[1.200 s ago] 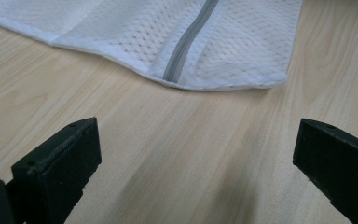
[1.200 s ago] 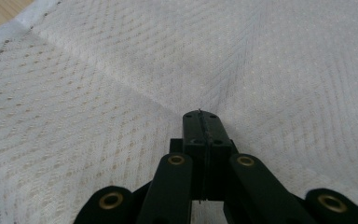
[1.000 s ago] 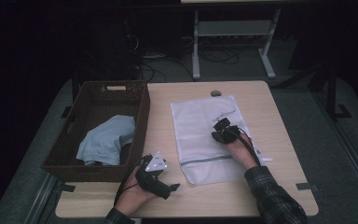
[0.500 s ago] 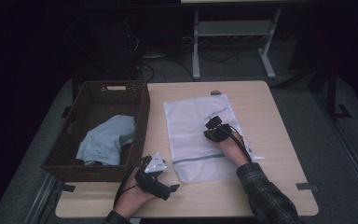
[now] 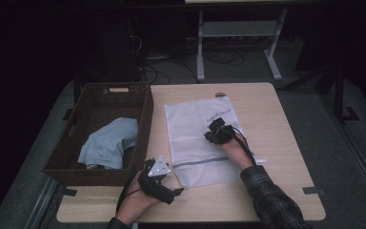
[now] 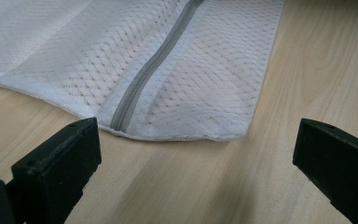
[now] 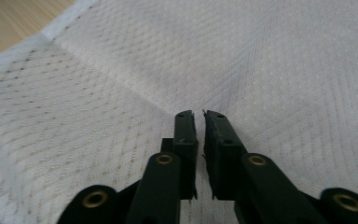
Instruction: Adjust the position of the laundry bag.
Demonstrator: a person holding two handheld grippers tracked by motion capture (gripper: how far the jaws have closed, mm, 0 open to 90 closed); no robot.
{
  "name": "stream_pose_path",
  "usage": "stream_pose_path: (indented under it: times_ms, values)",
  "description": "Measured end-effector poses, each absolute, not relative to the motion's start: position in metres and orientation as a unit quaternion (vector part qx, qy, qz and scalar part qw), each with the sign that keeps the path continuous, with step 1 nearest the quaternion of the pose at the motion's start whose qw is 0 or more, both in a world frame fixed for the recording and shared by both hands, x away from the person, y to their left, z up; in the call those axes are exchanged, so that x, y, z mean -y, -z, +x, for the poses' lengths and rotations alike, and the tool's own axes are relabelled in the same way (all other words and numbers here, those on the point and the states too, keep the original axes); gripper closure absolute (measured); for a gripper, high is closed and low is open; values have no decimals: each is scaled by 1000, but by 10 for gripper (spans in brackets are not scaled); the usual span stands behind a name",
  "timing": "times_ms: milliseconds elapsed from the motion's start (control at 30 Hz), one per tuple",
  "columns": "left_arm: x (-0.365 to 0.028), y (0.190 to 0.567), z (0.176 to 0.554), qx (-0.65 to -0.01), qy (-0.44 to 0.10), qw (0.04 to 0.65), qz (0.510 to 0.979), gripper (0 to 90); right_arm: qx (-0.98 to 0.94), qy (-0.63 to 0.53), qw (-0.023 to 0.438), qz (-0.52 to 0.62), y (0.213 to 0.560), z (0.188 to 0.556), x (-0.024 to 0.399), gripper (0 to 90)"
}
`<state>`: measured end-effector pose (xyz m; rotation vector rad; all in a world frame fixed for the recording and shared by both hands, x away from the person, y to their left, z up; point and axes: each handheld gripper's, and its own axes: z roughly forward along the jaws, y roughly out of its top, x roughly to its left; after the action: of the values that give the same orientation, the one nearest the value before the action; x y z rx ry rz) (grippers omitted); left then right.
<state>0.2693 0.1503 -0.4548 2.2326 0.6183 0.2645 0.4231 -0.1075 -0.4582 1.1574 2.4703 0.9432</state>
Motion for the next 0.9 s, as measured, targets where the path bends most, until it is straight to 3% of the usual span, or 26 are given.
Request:
stream_pose_path:
  times_ms: [67, 100, 133, 167, 200, 367, 667, 900]
  values:
    - [-150, 455, 269, -245, -103, 393, 880, 8, -850, -331, 119, 392, 455, 422, 111, 696]
    - [-150, 455, 269, -245, -103, 392, 881, 8, -850, -331, 119, 392, 455, 422, 111, 696]
    - [-150, 455, 269, -245, -103, 392, 881, 7, -852, -334, 119, 385, 454, 419, 113, 609]
    - [-150, 455, 270, -247, -104, 392, 880, 7, -852, -334, 119, 385, 454, 419, 113, 609]
    - [-149, 455, 270, -248, -105, 391, 880, 7, -856, -339, 117, 373, 453, 415, 116, 545]
    - [-149, 456, 271, -248, -105, 387, 882, 7, -858, -351, 114, 357, 448, 407, 126, 416]
    - [-149, 456, 271, -250, -105, 387, 881, 7, -854, -362, 121, 354, 442, 387, 154, 271]
    - [-149, 456, 271, -250, -105, 388, 881, 8, -854, -366, 127, 347, 438, 373, 170, 229]
